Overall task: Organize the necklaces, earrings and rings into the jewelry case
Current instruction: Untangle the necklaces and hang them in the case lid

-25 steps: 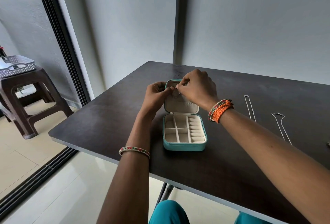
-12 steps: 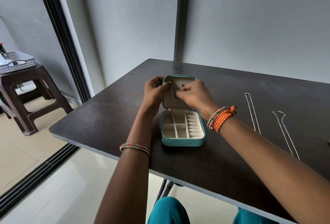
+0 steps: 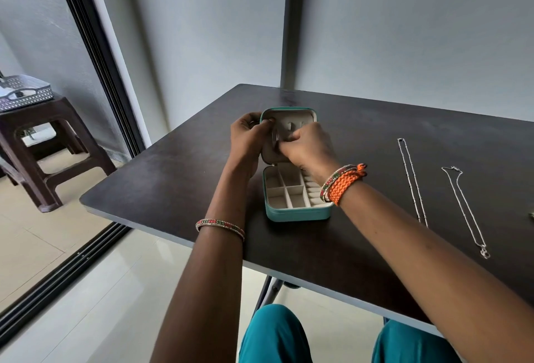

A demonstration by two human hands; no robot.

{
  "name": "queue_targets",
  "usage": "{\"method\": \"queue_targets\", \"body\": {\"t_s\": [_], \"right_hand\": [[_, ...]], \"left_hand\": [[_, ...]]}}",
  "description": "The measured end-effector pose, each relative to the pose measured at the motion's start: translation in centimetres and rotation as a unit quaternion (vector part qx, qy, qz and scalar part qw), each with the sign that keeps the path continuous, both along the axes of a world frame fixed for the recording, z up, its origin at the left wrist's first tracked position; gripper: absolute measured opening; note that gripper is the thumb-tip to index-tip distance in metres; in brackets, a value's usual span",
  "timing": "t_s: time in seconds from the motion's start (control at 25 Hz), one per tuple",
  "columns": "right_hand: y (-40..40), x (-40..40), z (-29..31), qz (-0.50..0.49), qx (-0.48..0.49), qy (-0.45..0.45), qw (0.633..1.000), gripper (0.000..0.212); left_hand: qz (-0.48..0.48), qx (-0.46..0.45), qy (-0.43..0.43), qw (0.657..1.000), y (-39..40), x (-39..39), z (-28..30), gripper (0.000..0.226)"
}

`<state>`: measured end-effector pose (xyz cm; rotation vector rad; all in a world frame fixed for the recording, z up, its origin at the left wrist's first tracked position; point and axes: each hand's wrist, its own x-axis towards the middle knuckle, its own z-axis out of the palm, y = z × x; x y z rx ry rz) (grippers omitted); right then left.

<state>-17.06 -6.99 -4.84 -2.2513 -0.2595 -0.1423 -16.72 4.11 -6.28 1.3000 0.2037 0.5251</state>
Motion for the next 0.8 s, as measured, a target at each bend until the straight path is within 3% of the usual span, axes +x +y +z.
{"method": "queue_targets", "body": {"t_s": [0.2, 0.32, 0.4, 0.64, 0.8], "right_hand": [[-1.2, -2.4, 1.1, -0.006, -0.144, -0.109, 0.984, 0.024], [-1.6, -3.4, 1.5, 0.010, -0.149, -0.202, 0.968, 0.013], [-1.4, -3.4, 1.1, 0.048, -0.139, -0.238, 0.960, 0.020], [-1.5, -2.9, 0.1, 0.086, -0.161, -0.228, 0.956, 0.021], [-1.5, -3.0, 0.0, 0.085, -0.184, -0.244, 0.948, 0.024]], "left_hand": [[-0.030, -0.006, -0.011, 0.999, -0.1, -0.3, 0.4, 0.017], [-0.032, -0.005, -0.013, 0.999, -0.1, -0.4, 0.4, 0.017], [-0.039, -0.001, -0.016, 0.999, -0.1, -0.4, 0.4, 0.016], [-0.056, -0.017, -0.016, 0.998, -0.2, -0.7, 0.8, 0.010], [-0.078, -0.038, 0.009, 0.996, -0.3, -1.0, 1.1, 0.019]]}}
